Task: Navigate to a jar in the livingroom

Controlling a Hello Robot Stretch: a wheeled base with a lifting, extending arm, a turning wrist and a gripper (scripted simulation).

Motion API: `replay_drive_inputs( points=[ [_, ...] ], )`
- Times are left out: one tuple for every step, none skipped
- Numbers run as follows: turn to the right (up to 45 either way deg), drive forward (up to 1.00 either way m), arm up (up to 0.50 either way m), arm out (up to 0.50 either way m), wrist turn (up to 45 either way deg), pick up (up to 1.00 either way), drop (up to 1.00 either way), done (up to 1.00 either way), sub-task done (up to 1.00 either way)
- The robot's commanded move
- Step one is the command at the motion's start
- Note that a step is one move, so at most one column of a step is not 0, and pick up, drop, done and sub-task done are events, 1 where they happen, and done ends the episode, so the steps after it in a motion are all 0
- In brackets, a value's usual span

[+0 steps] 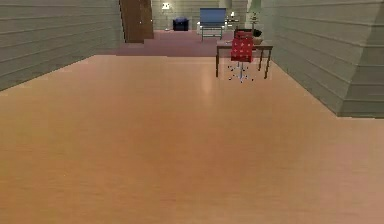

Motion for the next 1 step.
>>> replay_drive_inputs(
  points=[
    [0.0, 1.00, 0.00, 0.00, 0.0, 0.00, 0.00, 0.00, 0.00]
  ],
)
